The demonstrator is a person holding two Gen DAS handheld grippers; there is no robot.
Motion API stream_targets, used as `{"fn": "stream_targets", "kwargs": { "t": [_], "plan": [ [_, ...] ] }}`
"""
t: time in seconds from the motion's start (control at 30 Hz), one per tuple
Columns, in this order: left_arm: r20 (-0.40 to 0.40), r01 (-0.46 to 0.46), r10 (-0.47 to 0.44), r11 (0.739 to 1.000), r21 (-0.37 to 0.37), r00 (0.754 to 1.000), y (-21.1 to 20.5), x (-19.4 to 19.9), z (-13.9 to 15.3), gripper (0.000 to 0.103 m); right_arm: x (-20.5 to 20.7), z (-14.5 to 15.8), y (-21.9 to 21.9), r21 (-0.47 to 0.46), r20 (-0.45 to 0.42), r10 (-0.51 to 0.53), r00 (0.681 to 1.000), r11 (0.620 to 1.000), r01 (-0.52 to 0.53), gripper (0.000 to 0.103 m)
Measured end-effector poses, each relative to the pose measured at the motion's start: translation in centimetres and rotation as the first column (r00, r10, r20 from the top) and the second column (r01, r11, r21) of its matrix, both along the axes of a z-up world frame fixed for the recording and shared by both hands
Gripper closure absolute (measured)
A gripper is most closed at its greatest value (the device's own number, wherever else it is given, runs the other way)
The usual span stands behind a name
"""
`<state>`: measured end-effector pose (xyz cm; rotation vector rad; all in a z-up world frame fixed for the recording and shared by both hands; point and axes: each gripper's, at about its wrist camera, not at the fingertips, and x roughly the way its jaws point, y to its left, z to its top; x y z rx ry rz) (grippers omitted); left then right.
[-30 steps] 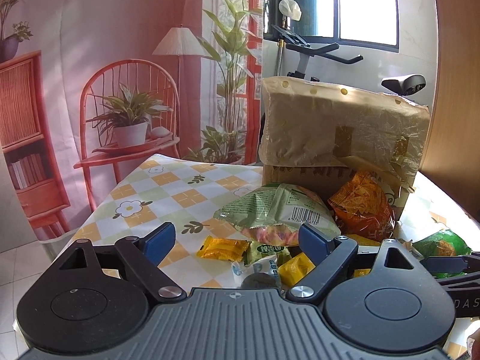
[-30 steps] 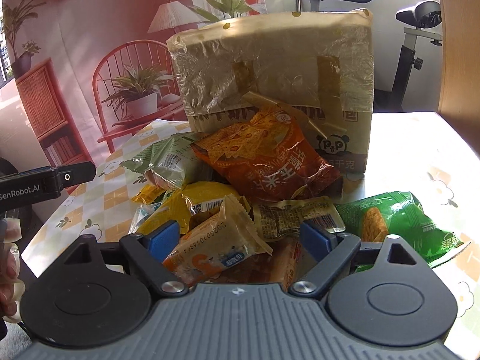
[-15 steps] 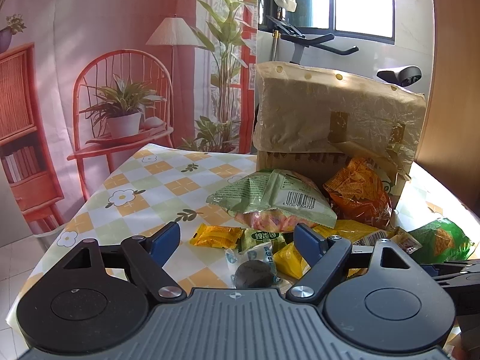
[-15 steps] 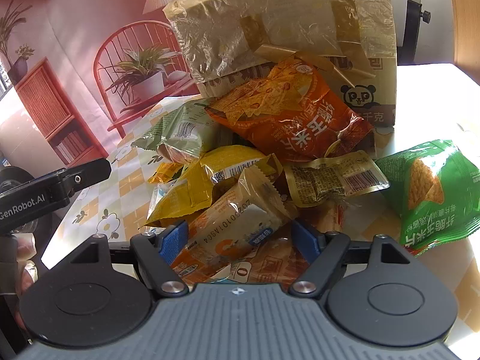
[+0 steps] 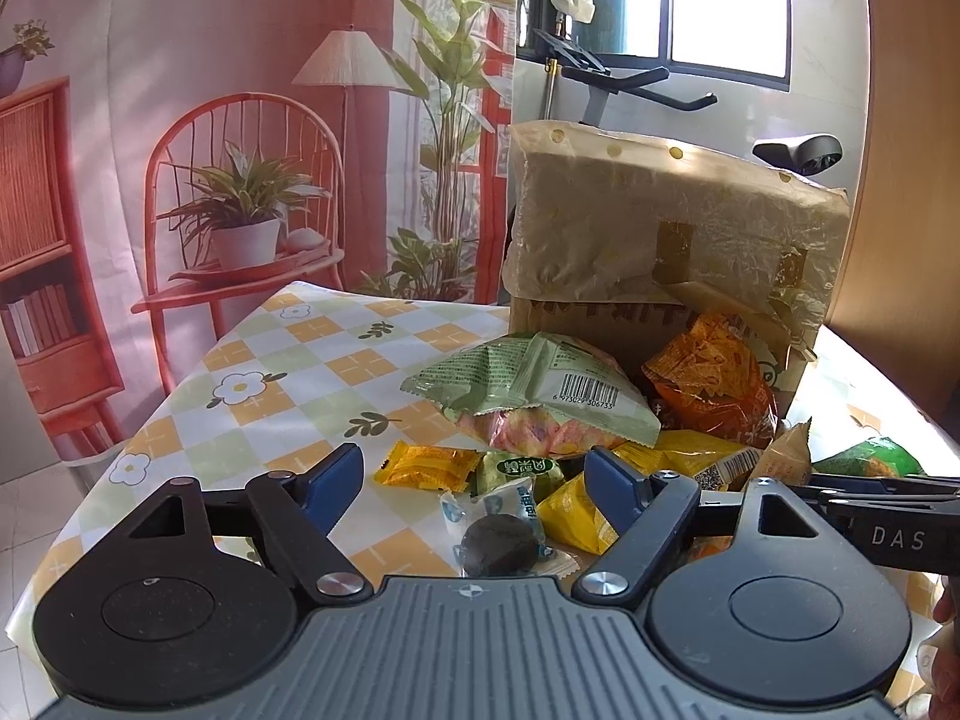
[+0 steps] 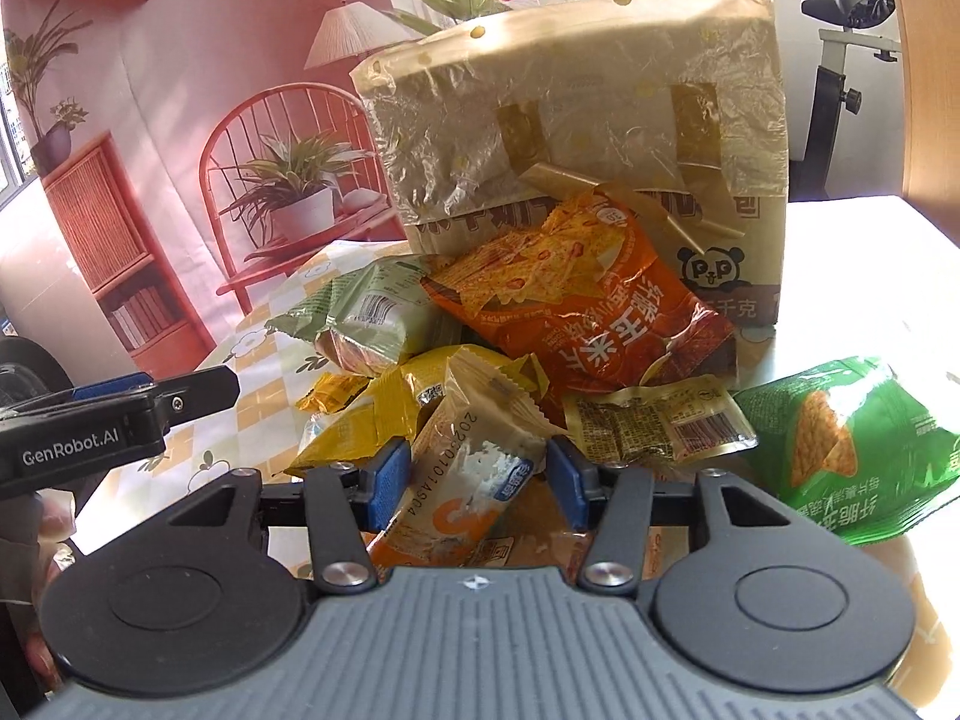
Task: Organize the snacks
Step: 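Move left tool to the black round cake while right tool approaches the orange snack bar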
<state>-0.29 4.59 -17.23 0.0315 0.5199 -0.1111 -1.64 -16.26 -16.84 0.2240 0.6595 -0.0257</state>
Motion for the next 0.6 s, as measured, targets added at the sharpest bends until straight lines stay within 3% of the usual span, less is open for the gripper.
{"fn": "stream_targets", "kwargs": {
  "t": [0.23,0.43,0.6],
  "plan": [
    [-0.019,0.009,-0.009,0.999,-0.04,1.0,0.0,-0.1,-0.3,0.02,0.5,1.6,-2.9,-0.043,0.05,-0.103,0.993,0.994,0.105,0.055],
    [-0.02,0.006,-0.006,0.999,-0.033,1.0,-0.2,-0.2,-0.5,0.021,2.0,1.2,-2.7,-0.132,0.081,-0.055,0.995,0.989,0.065,0.056],
    [-0.017,0.014,-0.014,0.999,-0.029,1.0,-0.2,-0.3,-0.6,0.021,2.3,-0.6,-2.5,-0.099,0.068,-0.032,0.997,0.994,0.039,0.055]
  ]
}}
